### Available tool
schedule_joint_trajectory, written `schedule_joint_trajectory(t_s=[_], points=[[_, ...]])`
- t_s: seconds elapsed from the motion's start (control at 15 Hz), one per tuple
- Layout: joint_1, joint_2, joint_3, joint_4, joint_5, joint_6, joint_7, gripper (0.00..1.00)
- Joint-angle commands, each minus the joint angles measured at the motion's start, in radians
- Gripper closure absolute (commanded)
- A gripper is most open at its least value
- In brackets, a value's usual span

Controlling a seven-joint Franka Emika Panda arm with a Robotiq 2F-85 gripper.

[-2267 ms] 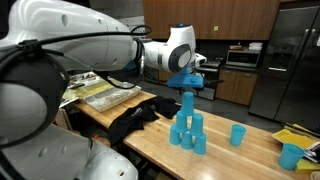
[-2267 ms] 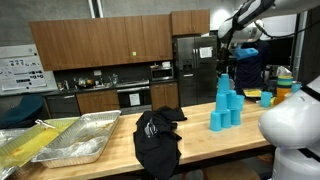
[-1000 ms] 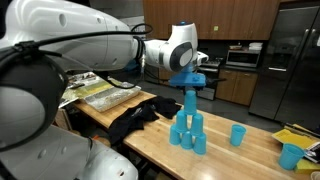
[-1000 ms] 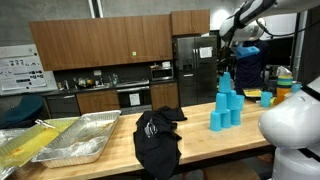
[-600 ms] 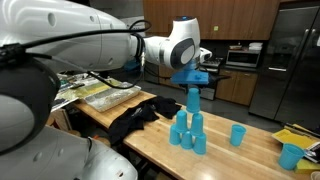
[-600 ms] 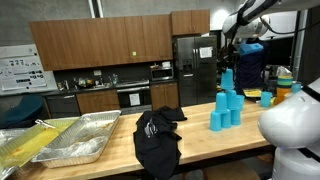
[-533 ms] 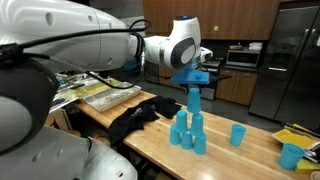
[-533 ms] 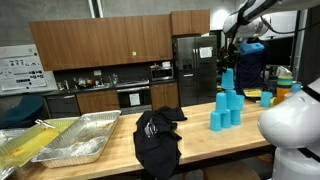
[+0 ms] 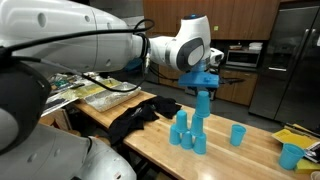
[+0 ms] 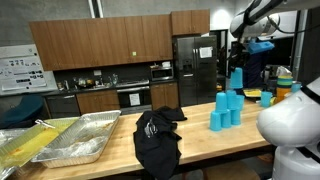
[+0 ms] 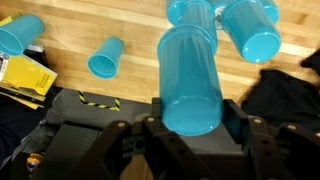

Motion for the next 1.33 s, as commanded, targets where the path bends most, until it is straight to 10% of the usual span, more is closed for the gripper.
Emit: schedule_joint_trajectory(t_s=[0.0,1.27], points=[[-0.025,0.004,-0.023,0.003,-0.021,-0.003,0.01,0.64],[-0.149,0.095,-0.177,-0.025,-0.041,0.038,-0.028,0.64]])
